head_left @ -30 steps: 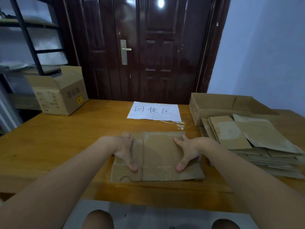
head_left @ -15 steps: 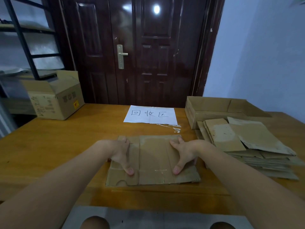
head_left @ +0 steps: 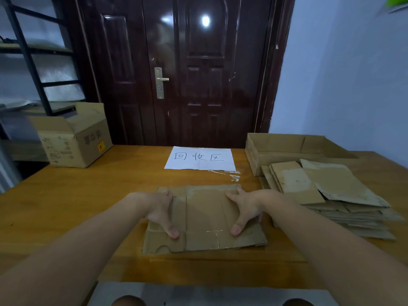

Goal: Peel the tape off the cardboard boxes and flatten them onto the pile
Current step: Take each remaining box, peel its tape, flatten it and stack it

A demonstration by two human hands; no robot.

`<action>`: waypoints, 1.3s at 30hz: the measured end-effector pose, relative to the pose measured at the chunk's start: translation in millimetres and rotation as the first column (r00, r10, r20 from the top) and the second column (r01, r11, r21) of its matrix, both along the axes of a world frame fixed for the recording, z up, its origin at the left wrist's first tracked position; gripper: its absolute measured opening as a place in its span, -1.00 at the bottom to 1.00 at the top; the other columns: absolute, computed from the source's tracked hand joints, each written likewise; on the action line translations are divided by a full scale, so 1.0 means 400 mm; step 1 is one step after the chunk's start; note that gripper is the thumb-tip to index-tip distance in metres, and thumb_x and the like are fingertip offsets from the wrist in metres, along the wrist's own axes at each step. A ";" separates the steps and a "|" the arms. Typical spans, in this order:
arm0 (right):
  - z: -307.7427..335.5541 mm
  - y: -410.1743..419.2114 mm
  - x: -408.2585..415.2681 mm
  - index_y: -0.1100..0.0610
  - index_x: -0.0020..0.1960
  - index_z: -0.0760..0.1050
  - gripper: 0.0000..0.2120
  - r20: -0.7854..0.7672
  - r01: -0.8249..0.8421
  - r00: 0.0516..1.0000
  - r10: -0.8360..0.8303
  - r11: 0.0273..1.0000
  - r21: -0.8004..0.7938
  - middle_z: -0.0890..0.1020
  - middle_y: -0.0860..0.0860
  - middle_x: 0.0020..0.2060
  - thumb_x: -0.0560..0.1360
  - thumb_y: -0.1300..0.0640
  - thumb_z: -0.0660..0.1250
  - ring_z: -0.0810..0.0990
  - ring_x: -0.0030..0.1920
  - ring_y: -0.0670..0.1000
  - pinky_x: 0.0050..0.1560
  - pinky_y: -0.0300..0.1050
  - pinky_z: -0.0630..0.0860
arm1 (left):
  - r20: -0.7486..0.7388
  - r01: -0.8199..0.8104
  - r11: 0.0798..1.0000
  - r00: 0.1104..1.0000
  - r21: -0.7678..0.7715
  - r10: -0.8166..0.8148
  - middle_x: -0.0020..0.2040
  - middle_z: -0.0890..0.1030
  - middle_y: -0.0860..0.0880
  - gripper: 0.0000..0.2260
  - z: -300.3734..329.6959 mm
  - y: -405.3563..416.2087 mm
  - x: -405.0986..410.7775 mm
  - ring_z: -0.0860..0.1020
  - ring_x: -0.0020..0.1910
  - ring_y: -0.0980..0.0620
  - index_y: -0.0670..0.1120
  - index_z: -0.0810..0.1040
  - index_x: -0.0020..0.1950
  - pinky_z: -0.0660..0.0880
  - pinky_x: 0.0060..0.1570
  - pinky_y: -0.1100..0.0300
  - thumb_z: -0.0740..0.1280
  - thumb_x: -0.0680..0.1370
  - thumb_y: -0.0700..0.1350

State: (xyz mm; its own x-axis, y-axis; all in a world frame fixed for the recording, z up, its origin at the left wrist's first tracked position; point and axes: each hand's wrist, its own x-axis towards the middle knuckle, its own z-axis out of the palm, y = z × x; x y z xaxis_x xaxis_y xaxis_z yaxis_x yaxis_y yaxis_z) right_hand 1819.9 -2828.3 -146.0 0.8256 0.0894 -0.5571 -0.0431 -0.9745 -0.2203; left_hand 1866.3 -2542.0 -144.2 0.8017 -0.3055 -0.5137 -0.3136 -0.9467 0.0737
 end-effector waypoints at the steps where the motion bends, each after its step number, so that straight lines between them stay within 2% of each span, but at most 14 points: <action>1: 0.002 -0.001 -0.001 -0.20 0.62 -0.30 0.30 -0.001 -0.006 1.000 0.006 1.000 -0.004 -0.38 -0.05 0.59 0.28 -0.16 0.64 0.01 0.59 0.28 -0.07 -0.13 0.62 | 0.010 0.012 1.000 1.000 -0.001 -0.012 0.67 -0.02 0.03 0.40 0.002 0.005 -0.002 0.14 0.61 -0.14 -0.05 -0.19 0.68 0.30 0.51 -0.05 0.60 0.16 0.41; 6: 0.080 -0.027 0.003 -0.21 0.63 -0.26 0.31 0.107 -0.038 0.993 0.047 0.995 -0.090 -0.38 -0.07 0.58 0.24 -0.26 0.63 0.05 0.58 0.26 0.28 0.02 0.55 | 0.130 0.012 0.996 0.991 -0.085 -0.001 0.52 0.06 0.06 0.39 0.024 0.012 -0.012 0.31 0.47 -0.11 -0.03 0.01 0.66 0.38 0.44 -0.06 0.53 0.03 0.54; 8: 0.141 -0.056 -0.001 -0.18 0.63 -0.23 0.26 0.163 -0.022 0.986 0.033 0.998 -0.067 -0.28 -0.05 0.61 0.28 -0.25 0.61 0.09 0.57 0.23 0.29 0.01 0.55 | 0.184 0.000 0.987 0.982 -0.163 0.030 0.43 0.05 0.07 0.38 0.061 0.003 -0.006 0.36 0.39 -0.08 0.00 0.07 0.64 0.42 0.40 -0.02 0.52 -0.01 0.55; 12: 0.266 -0.147 -0.020 -0.06 0.66 -0.07 0.14 0.348 0.055 0.937 -0.020 0.994 -0.090 -0.17 -0.01 0.61 0.33 -0.36 0.52 0.20 0.53 0.22 0.38 0.07 0.46 | 0.328 0.028 0.925 0.939 -0.378 0.105 0.29 0.09 0.10 0.14 0.149 -0.069 0.009 0.45 0.16 -0.02 0.09 0.24 0.58 0.51 0.16 0.07 0.60 0.11 0.43; 15: 0.323 -0.232 -0.044 0.03 0.58 0.13 0.10 0.473 0.124 0.879 -0.054 0.985 -0.117 0.05 0.01 0.55 0.26 -0.33 0.59 0.38 0.36 0.16 0.24 0.03 0.55 | 0.298 0.028 0.828 0.939 -0.561 0.170 0.31 0.12 0.09 0.14 0.178 -0.177 0.010 0.47 0.15 0.00 0.08 0.17 0.64 0.60 -0.05 0.11 0.64 0.19 0.34; 17: 0.326 -0.281 -0.061 0.06 0.58 0.12 0.09 0.466 0.131 0.882 -0.062 0.985 -0.116 0.01 -0.01 0.57 0.26 -0.25 0.63 0.36 0.37 0.15 0.32 0.04 0.49 | 0.279 0.039 0.806 0.947 -0.591 0.158 0.39 0.12 0.07 0.10 0.167 -0.248 0.005 0.43 0.20 0.03 0.03 0.16 0.64 0.59 0.03 0.13 0.63 0.25 0.31; 20: 0.301 -0.315 -0.076 0.08 0.60 0.12 0.07 0.475 0.134 0.873 -0.110 0.991 -0.018 0.05 0.00 0.57 0.30 -0.18 0.62 0.30 0.44 0.13 0.43 0.03 0.36 | 0.272 0.039 0.847 0.954 -0.531 0.126 0.54 0.06 0.01 0.07 0.117 -0.311 0.013 0.40 0.36 -0.03 -0.06 0.13 0.66 0.42 0.36 0.03 0.53 0.34 0.37; 23: 0.294 -0.320 -0.089 0.08 0.61 0.19 0.01 0.546 0.142 0.817 -0.188 0.982 0.127 0.09 0.05 0.58 0.32 -0.11 0.63 0.26 0.49 0.16 0.45 0.02 0.28 | 0.180 -0.026 0.878 0.976 -0.477 0.127 0.59 0.18 -0.08 -0.01 0.071 -0.339 0.013 0.36 0.48 -0.13 -0.09 0.14 0.64 0.38 0.42 -0.03 0.40 0.42 0.44; 25: 0.294 -0.333 -0.094 0.05 0.60 0.25 -0.03 0.554 0.157 0.773 -0.310 0.939 0.307 0.20 0.05 0.55 0.33 0.00 0.65 0.25 0.51 0.15 0.46 0.02 0.25 | 0.087 -0.092 0.854 0.984 -0.513 0.158 0.59 0.28 -0.10 -0.03 0.045 -0.347 0.014 0.34 0.51 -0.15 -0.07 0.14 0.65 0.34 0.46 -0.04 0.36 0.43 0.46; 29: 0.274 -0.371 -0.099 0.00 0.54 0.38 -0.12 0.433 0.166 0.684 -0.587 0.703 0.691 0.45 -0.06 0.35 0.30 0.20 0.67 0.45 0.32 0.03 0.28 -0.08 0.45 | -0.046 -0.185 0.727 0.977 -0.661 0.206 0.60 0.30 -0.07 -0.03 0.012 -0.366 0.009 0.32 0.53 -0.13 -0.06 0.14 0.65 0.29 0.47 -0.04 0.28 0.42 0.50; 32: 0.262 -0.404 -0.109 -0.02 0.50 0.44 -0.18 0.327 0.175 0.624 -0.710 0.535 0.827 0.49 -0.02 0.33 0.31 0.24 0.66 0.51 0.26 0.05 0.26 -0.01 0.55 | -0.180 -0.309 0.542 0.943 -0.782 0.279 0.56 0.34 -0.05 -0.04 0.016 -0.390 0.004 0.38 0.48 -0.14 0.00 0.10 0.65 0.32 0.43 -0.02 0.40 0.41 0.41; 34: 0.264 -0.431 -0.125 0.00 0.50 0.44 -0.20 0.280 0.186 0.609 -0.742 0.477 0.859 0.48 0.02 0.34 0.33 0.25 0.64 0.54 0.23 0.07 0.25 0.06 0.59 | -0.208 -0.332 0.418 0.926 -0.845 0.315 0.46 0.44 -0.01 -0.01 0.032 -0.405 0.005 0.48 0.35 -0.09 0.10 0.14 0.61 0.42 0.38 0.00 0.50 0.31 0.36; 36: 0.275 -0.463 -0.151 0.01 0.52 0.41 -0.23 0.293 0.211 0.592 -0.751 0.495 0.843 0.45 0.00 0.35 0.38 0.23 0.61 0.52 0.21 0.02 0.17 -0.04 0.60 | -0.192 -0.283 0.366 0.945 -0.886 0.265 0.28 0.49 0.14 -0.14 0.060 -0.429 0.006 0.51 0.26 0.01 0.23 0.23 0.52 0.47 0.25 0.08 0.57 0.32 0.27; 39: 0.297 -0.542 -0.193 0.01 0.49 0.44 -0.36 0.404 0.314 0.561 -0.722 0.637 0.704 0.41 0.00 0.40 0.46 0.12 0.56 0.44 0.30 0.02 0.23 -0.11 0.44 | -0.144 -0.196 0.415 0.978 -0.889 0.154 0.10 0.43 0.28 -0.25 0.112 -0.491 -0.019 0.49 0.10 0.21 0.34 0.21 0.41 0.47 0.00 0.23 0.60 0.39 0.13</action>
